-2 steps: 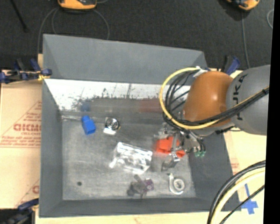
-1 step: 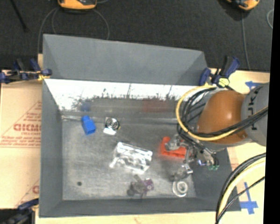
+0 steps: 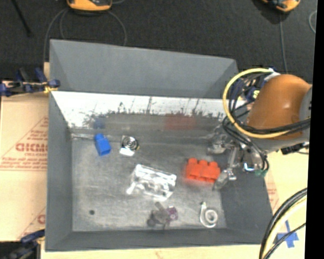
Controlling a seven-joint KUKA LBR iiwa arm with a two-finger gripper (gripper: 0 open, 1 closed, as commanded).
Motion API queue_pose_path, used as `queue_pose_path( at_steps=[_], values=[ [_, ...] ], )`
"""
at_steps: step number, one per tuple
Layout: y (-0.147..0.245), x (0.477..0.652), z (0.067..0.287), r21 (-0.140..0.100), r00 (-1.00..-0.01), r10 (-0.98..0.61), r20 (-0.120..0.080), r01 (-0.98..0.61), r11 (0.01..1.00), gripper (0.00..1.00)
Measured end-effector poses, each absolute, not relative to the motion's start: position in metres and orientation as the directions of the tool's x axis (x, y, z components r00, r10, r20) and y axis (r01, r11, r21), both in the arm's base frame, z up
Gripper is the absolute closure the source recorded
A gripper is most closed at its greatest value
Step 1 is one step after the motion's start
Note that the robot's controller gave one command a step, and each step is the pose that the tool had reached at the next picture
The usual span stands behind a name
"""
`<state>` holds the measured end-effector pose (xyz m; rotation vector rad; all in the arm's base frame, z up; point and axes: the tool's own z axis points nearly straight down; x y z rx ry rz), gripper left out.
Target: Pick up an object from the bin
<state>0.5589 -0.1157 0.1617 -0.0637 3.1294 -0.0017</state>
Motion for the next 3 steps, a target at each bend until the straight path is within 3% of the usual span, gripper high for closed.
queue_pose_path(
  at_steps=[1, 2, 3],
  values=[
    [-0.123, 0.577, 0.083, -0.003, -0.981, -0.195, -0.010, -0.195, 0.981, 0.00],
    [-0.123, 0.576, 0.082, -0.002, -0.981, -0.194, -0.008, -0.194, 0.981, 1.00],
    [-0.116, 0.596, 0.218, -0.007, -0.975, -0.223, -0.012, -0.223, 0.975, 1.00]
  ],
)
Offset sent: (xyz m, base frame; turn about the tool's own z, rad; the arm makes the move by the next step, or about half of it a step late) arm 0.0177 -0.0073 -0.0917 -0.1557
